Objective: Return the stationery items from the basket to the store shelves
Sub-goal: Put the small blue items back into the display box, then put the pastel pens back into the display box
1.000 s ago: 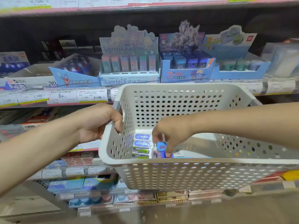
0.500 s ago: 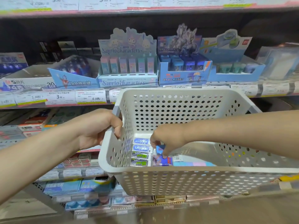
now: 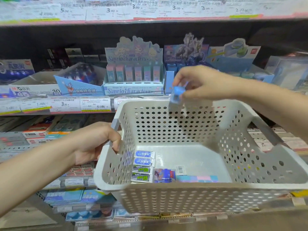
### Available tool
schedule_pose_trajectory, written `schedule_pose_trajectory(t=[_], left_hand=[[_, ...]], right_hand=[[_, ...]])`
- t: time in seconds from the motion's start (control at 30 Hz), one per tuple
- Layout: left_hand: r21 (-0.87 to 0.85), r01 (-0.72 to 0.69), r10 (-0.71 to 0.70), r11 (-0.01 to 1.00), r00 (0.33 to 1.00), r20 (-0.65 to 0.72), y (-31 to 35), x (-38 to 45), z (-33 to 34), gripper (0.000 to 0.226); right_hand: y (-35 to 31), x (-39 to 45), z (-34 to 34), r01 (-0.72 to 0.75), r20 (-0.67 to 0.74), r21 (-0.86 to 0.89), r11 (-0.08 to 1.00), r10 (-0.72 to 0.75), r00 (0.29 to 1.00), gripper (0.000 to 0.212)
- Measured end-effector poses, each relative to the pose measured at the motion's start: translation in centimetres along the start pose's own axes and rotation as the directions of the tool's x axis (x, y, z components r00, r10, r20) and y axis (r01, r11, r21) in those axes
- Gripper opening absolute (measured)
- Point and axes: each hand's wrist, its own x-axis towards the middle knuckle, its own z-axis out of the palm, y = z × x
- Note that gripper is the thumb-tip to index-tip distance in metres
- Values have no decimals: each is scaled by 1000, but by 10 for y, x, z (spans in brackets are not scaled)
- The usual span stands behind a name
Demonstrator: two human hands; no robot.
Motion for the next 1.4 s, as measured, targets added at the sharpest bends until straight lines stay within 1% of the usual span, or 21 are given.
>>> schedule_pose_trajectory(t=[0.07, 0.1, 0.13, 0.2, 0.27, 0.3, 0.4, 0.47, 0.63, 0.73, 0.8, 0.9, 0.93, 1.03, 1.07, 1.17, 1.23, 1.3, 1.33, 1.37, 1.4], left_hand=[[5, -2, 2, 1000, 1000, -2, 0, -2, 1, 47], [9, -3, 3, 1000, 1000, -7, 1, -2, 2, 46], [12, -1, 2, 1000, 1000, -11, 1, -3, 2, 45], [21, 1, -1, 1000, 1000, -8, 2, -4, 2, 48], [30, 0, 0, 1000, 1000, 0, 3, -4, 2, 54], [31, 0, 0, 1000, 1000, 1, 3, -5, 2, 53], [13, -10, 10, 1000, 1000, -2, 7, -8, 5, 45], [2, -8, 8, 1000, 1000, -5, 8, -9, 5, 45], [17, 5, -4, 1000, 999, -37, 5, -8, 4, 53], [24, 2, -1, 1000, 999, -51, 5, -10, 3, 54], [26, 5, -3, 1000, 998, -55, 5, -11, 4, 54], [11, 7, -6, 1000, 997, -73, 6, -15, 6, 40], [9, 6, -5, 1000, 997, -76, 5, -16, 6, 40], [26, 11, -9, 1000, 995, -94, 2, -16, 5, 61], [27, 17, -14, 1000, 995, -101, 2, -16, 5, 64], [2, 37, -36, 999, 993, -110, 2, -19, 8, 58], [-7, 39, -40, 999, 991, -126, 1, -20, 9, 60], [-10, 49, -50, 999, 988, -148, -1, -21, 10, 64], [-4, 55, -55, 998, 986, -159, -2, -22, 11, 67], [3, 61, -59, 998, 984, -170, -3, -23, 12, 71], [5, 64, -63, 998, 982, -180, -3, -23, 14, 72]], right_hand=[[11, 4, -15, 6, -175, 85, 996, 9, 984, 24], [17, 9, -19, 1, -249, 82, 997, 19, 968, 25], [23, 14, -21, -17, -307, 34, 999, 26, 951, 27], [31, 27, -21, -62, -368, -96, 993, 23, 930, 32], [34, 38, -17, -68, -379, -170, 983, -1, 926, 35], [34, 43, -15, -61, -369, -206, 977, -20, 929, 35], [30, 54, -9, -32, -264, -329, 944, -59, 963, 36], [29, 57, -10, -30, -227, -378, 925, -61, 972, 35], [31, 57, -12, -68, -267, -337, 939, -26, 963, 30], [28, 54, -5, -33, -257, -348, 937, -61, 964, 23], [24, 54, -2, -33, -246, -311, 950, -47, 968, 28], [23, 53, -5, -67, -235, -281, 957, -1, 972, 39], [24, 53, -8, -80, -241, -273, 959, 12, 970, 43], [30, 48, -9, -99, -264, -257, 961, 29, 964, 51], [32, 47, -8, -89, -260, -253, 963, 21, 965, 53], [34, 44, -7, -72, -236, -249, 966, 11, 972, 54], [36, 41, -8, -57, -239, -257, 965, -6, 971, 52], [35, 35, -6, -30, -314, -293, 956, -67, 947, 50], [31, 29, -3, 9, -379, -317, 948, -135, 915, 46], [25, 22, 1, 72, -434, -324, 943, -216, 875, 41], [17, 14, 6, 156, -458, -300, 941, -286, 841, 35]])
